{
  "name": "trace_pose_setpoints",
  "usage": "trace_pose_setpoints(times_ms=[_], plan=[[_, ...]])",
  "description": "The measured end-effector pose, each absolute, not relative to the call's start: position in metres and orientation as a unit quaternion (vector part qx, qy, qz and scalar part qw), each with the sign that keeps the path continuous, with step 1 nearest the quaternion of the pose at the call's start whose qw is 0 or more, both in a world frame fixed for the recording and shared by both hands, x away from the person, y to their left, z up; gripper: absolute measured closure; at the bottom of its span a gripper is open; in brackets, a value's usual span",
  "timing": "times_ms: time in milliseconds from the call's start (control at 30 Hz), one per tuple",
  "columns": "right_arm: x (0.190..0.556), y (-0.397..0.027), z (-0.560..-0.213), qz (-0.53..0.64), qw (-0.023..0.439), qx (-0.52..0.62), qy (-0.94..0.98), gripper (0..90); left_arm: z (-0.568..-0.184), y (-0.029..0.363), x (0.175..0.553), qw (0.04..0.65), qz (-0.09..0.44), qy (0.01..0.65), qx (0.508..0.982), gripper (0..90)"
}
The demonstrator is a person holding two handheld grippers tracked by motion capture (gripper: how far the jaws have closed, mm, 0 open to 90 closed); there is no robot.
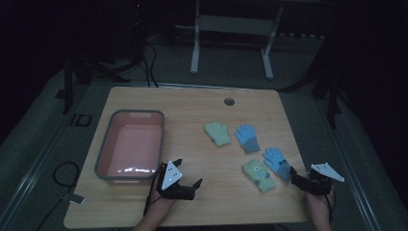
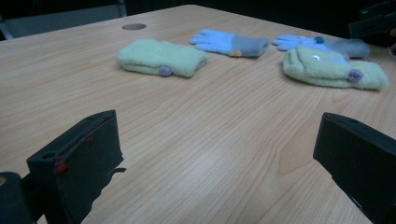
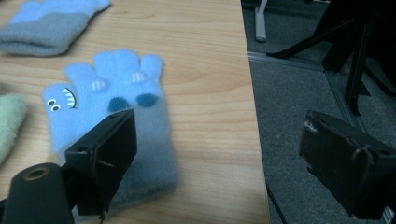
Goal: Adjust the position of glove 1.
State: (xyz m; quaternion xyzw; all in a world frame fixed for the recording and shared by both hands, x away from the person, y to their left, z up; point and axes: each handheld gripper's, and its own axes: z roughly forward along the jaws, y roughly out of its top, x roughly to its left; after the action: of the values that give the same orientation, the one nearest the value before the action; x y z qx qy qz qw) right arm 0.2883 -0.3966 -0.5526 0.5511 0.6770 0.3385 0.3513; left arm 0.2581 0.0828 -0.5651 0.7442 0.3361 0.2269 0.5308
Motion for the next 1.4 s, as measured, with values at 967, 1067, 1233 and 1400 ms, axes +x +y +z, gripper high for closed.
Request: trace_pose_setpoints(times_ms=[967, 1067, 1233, 1400], plan=[[0.292, -0.393, -0.543, 0.335, 0.29, 0.546, 0.711, 11.4, -0.565, 0.082, 0.258, 0.53, 0.227, 0.332, 0.746, 1.3], [0.29, -0.392, -0.541, 0.334, 0.296, 0.543, 0.711, 11.4, -0.565, 0.082, 0.258, 0.53, 0.228, 0.332, 0.746, 1.3], [0.291, -0.394, -0.538, 0.346, 0.286, 0.549, 0.705, 11.4, -0.565, 0.082, 0.258, 0.53, 0.228, 0.332, 0.746, 1.3], [0.288, -0.389, -0.527, 0.349, 0.305, 0.543, 0.7, 11.4, -0.565, 0.082, 0.258, 0.53, 0.229, 0.331, 0.746, 1.3]])
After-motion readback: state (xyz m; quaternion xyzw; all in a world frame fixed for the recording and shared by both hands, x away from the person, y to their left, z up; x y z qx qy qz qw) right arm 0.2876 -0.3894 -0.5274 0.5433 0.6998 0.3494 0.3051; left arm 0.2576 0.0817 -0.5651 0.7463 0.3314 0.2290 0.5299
